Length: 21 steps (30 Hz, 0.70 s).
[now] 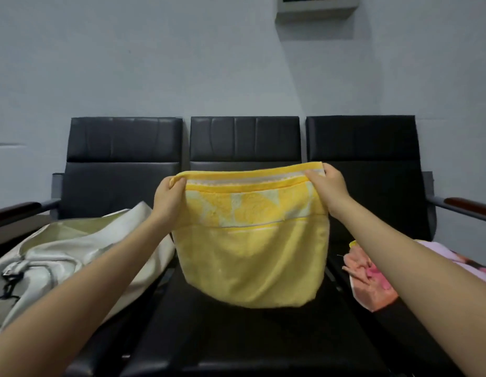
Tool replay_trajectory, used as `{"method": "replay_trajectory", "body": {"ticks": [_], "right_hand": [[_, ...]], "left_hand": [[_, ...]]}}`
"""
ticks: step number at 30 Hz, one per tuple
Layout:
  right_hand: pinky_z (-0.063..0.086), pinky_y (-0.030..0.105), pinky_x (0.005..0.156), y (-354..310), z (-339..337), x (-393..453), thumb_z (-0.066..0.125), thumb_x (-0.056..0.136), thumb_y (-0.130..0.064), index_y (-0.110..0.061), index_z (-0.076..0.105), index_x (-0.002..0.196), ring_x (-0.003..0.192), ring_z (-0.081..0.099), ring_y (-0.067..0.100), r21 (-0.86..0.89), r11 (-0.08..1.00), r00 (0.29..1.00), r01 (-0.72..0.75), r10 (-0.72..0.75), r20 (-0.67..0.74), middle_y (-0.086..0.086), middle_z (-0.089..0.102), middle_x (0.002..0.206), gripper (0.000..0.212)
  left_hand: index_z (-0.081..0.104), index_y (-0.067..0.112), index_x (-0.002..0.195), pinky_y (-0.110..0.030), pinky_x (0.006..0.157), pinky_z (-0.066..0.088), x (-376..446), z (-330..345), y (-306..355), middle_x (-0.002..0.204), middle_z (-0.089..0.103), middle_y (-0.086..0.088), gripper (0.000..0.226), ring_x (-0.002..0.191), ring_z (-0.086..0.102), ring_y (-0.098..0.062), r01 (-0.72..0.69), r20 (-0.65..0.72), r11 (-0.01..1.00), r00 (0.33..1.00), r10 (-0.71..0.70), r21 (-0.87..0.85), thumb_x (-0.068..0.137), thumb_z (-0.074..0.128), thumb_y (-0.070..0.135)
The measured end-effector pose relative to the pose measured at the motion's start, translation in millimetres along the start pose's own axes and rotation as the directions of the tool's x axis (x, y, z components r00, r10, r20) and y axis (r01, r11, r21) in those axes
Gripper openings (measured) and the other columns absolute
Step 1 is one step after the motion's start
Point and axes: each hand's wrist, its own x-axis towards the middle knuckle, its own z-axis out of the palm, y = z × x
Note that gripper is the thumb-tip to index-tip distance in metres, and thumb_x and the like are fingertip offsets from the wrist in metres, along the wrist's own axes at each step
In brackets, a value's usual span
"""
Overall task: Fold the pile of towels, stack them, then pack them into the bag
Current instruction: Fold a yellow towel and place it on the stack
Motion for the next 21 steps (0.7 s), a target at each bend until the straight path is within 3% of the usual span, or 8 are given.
{"method": "replay_trajectory", "body": {"ticks": [3,5,9,13,15,17,19,21], "right_hand": [[0.054,0.031,0.072,-14,-2,-3,0.06,0.094,-0.02,-0.017,0.06,0.1,0.084,0.064,0.017,0.152,0.977,0.988,-0.152,0.145,0.055,0.005,0.065,0.099,0.006],[0.054,0.033,0.07,-17,-3,-4,0.061,0.093,-0.017,-0.016,0.056,0.101,0.082,0.063,0.02,0.191,0.945,0.963,-0.265,0.25,0.1,0.007,0.063,0.094,0.01],[0.054,0.036,0.066,-6,-6,1,0.061,0.089,-0.01,-0.009,0.056,0.112,0.082,0.065,0.025,0.152,0.893,0.9,-0.424,0.398,0.176,0.01,0.063,0.095,0.024],[0.051,0.034,0.069,37,2,6,0.057,0.082,-0.009,-0.001,0.06,0.107,0.075,0.058,0.022,-0.007,0.891,0.888,-0.454,0.453,0.074,0.009,0.057,0.086,0.026],[0.052,0.036,0.07,70,10,4,0.058,0.086,-0.015,-0.002,0.064,0.097,0.074,0.059,0.022,-0.296,0.872,0.914,-0.389,0.406,-0.005,0.007,0.061,0.084,0.018],[0.05,0.032,0.063,106,16,-2,0.058,0.087,-0.025,-0.004,0.067,0.087,0.073,0.061,0.024,-0.598,0.735,0.921,-0.321,0.388,-0.017,0.008,0.065,0.083,0.023],[0.047,0.028,0.057,139,22,-8,0.06,0.086,-0.027,-0.005,0.066,0.081,0.068,0.062,0.024,-0.66,0.668,0.896,-0.345,0.444,-0.019,0.008,0.066,0.078,0.023],[0.052,0.031,0.055,163,28,-14,0.06,0.088,-0.018,-0.004,0.065,0.079,0.059,0.065,0.023,-0.536,0.706,0.845,-0.463,0.534,-0.027,0.01,0.066,0.071,0.017]], "left_hand": [[0.063,0.018,0.103,-0.039,0.092,0.05,-2,-8,13,0.109,0.064,-0.004,0.016,0.101,0.06,-0.021,0.077,0.021,0.996,0.997,-0.076,-0.035,0.094,0.055,0.029],[0.067,0.017,0.104,-0.042,0.094,0.051,1,-15,17,0.111,0.066,-0.007,0.021,0.101,0.062,-0.024,0.225,0.085,0.974,0.971,-0.222,-0.031,0.089,0.059,0.031],[0.066,0.007,0.11,-0.033,0.066,0.054,0,-22,15,0.102,0.069,-0.011,0.026,0.086,0.066,-0.022,0.456,0.271,0.89,0.855,-0.441,0.009,0.092,0.061,0.025],[0.065,0.002,0.097,-0.027,0.062,0.045,1,-16,-24,0.083,0.06,-0.009,0.023,0.071,0.055,-0.018,0.386,0.167,0.896,0.89,-0.424,0.218,0.088,0.068,0.023],[0.068,0.001,0.095,-0.026,0.063,0.042,-2,-11,-56,0.079,0.057,-0.007,0.023,0.069,0.051,-0.016,0.333,0.197,0.871,0.886,-0.42,0.362,0.086,0.07,0.023],[0.065,0.004,0.083,-0.021,0.054,0.04,-13,-6,-85,0.066,0.054,0.0,0.019,0.059,0.048,-0.011,0.273,0.223,0.843,0.885,-0.409,0.463,0.083,0.074,0.022],[0.065,0.009,0.079,-0.021,0.047,0.037,-21,2,-114,0.057,0.051,0.003,0.019,0.051,0.046,-0.009,0.23,0.228,0.821,0.89,-0.394,0.523,0.075,0.078,0.022],[0.065,0.011,0.077,-0.024,0.046,0.037,-26,11,-138,0.054,0.052,0.003,0.013,0.049,0.047,-0.012,0.229,0.204,0.808,0.898,-0.391,0.542,0.079,0.075,0.018]]}}
